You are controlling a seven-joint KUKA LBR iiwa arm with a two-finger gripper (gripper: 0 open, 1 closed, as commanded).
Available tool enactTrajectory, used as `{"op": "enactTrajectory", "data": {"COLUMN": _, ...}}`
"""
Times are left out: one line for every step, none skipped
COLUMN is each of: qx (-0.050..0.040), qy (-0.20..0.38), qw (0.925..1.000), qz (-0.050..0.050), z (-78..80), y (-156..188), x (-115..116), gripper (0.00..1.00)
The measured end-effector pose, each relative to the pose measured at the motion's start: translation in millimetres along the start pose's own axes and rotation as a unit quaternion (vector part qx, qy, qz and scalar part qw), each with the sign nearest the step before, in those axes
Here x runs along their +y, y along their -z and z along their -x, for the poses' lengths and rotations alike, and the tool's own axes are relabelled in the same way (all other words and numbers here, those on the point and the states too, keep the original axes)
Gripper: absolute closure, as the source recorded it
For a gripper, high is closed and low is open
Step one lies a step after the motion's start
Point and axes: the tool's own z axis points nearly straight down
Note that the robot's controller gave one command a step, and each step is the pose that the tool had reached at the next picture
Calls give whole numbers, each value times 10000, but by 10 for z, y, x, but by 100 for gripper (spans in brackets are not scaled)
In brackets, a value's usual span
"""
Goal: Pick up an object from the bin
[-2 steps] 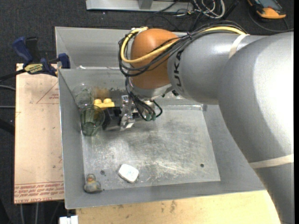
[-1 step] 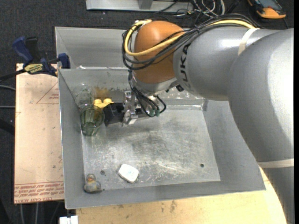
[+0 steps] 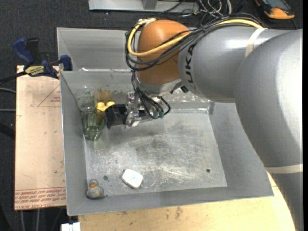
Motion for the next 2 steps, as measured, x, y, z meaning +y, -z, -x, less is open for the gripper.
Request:
{"op": "enactTrajectory", "data": {"qx": 95, "qy": 18, "qw": 10000, "qz": -16, "z": -74, "y": 251, "x": 43, "gripper": 100}}
{"op": "enactTrajectory", "data": {"qx": 31, "qy": -23, "qw": 10000, "qz": -7, "z": -6, "y": 843, "x": 48, "gripper": 100}}
